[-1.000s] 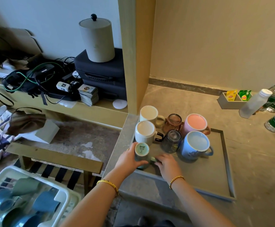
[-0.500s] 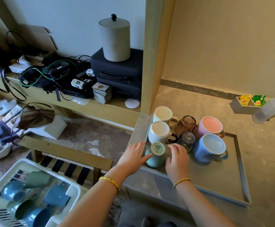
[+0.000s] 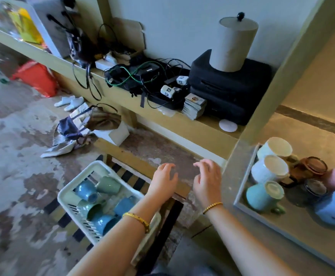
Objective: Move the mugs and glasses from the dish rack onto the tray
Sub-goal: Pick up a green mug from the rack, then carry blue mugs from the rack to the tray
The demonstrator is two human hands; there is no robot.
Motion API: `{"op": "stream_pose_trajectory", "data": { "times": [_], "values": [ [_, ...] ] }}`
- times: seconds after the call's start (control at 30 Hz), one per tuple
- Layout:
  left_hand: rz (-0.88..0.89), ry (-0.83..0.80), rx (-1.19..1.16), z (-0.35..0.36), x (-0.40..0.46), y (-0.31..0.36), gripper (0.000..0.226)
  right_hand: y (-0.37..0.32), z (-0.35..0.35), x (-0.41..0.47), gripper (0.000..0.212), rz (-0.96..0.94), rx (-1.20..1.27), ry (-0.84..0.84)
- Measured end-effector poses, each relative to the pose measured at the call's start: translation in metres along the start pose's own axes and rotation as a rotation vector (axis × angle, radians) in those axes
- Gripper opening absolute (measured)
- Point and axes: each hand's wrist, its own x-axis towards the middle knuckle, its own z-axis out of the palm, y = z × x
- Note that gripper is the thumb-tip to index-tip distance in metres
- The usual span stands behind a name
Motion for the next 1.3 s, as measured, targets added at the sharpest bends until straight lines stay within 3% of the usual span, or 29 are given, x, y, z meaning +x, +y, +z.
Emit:
{"op": "stream_pose_trajectory", "data": {
  "times": [0.4,0.67,0.87,1.03,1.1,1.2,1.3],
  "values": [
    [-0.451,0.166,-0.128,-0.087,-0.055,-0.181,0.034,-0.107,0.142,-0.036,0.034,-0.218,0.145,-0.588],
    [-0.746,0.058,-0.221,-0.084,-0.071,-0.253,0.056,-0.131,0.222,-0.034,0.043,-0.132,0.016,-1.089],
    [-0.828,0.046,-0.215,-0.087,-0.039,-0.292,0.056,-0.146,0.291,-0.020,0.055,-0.174,-0.101,-1.320],
    [-0.908,0.097,-0.315,-0.091,0.003,-0.326,0.057,-0.151,0.357,-0.010,0.061,-0.251,-0.151,-1.407],
    [-0.940,0.156,-0.372,-0.088,0.014,-0.340,0.060,-0.152,0.381,-0.008,0.063,-0.143,-0.106,-1.450],
    [-0.968,0.161,-0.394,-0.077,0.027,-0.362,0.064,-0.152,0.411,-0.006,0.068,0.167,0.055,-1.496],
    [-0.990,0.175,-0.495,-0.071,0.038,-0.378,0.067,-0.154,0.435,-0.006,0.067,0.274,0.102,-1.521]
  ]
}}
